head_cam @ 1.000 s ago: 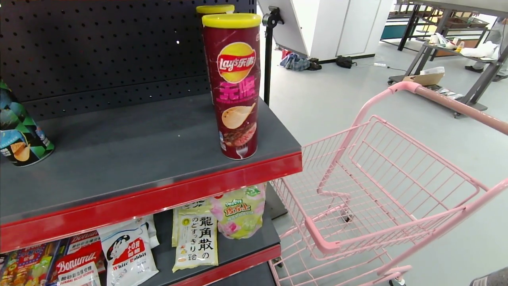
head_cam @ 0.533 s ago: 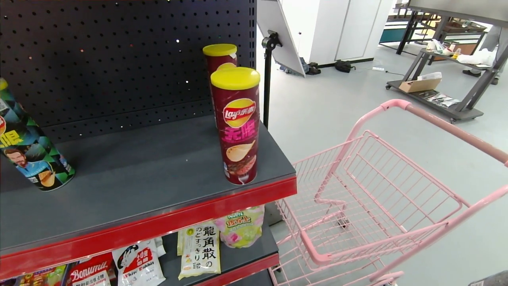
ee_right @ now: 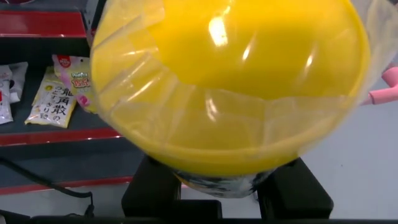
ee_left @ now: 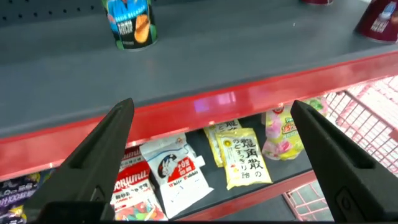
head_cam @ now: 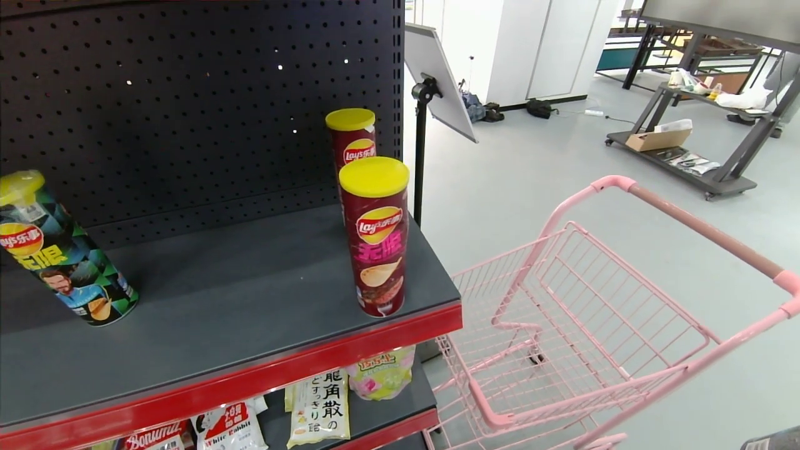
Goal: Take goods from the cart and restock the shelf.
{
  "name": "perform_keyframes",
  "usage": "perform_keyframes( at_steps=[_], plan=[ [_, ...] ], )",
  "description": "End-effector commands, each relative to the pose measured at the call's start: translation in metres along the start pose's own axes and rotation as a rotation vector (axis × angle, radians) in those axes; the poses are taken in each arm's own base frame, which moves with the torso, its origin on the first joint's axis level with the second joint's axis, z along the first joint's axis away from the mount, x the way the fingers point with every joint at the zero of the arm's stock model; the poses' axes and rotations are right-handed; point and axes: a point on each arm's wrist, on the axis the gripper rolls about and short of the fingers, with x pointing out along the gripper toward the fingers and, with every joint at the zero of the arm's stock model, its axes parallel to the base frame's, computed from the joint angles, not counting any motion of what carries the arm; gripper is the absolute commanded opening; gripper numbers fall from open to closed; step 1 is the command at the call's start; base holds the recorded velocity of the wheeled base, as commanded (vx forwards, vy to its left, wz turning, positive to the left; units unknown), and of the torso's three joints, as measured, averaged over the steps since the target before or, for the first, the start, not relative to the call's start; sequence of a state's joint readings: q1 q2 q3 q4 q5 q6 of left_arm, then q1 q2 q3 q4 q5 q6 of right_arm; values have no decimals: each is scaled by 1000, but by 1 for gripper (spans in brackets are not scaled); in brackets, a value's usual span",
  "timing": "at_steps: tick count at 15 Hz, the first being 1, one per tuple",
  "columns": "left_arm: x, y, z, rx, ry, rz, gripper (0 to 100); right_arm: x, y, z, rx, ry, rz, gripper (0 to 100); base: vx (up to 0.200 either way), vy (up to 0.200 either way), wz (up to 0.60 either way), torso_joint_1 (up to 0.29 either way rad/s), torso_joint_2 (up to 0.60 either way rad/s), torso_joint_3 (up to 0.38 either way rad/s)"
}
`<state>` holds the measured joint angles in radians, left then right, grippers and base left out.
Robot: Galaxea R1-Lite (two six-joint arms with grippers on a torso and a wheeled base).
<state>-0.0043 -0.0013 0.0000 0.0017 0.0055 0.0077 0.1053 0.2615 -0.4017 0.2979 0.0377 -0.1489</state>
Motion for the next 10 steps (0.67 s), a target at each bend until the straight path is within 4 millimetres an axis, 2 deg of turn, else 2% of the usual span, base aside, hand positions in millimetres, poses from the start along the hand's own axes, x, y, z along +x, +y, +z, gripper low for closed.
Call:
perform_keyframes(
  at_steps=[1, 10],
  plan=[
    [0, 0, 0, -2, 1, 0, 100, 1, 0, 2, 0, 8, 2, 0, 0, 0, 0, 149, -383, -217],
    [0, 0, 0, -2, 1, 0, 100, 8, -2, 11, -12, 34, 0, 0, 0, 0, 0, 154, -361, -211]
  ],
)
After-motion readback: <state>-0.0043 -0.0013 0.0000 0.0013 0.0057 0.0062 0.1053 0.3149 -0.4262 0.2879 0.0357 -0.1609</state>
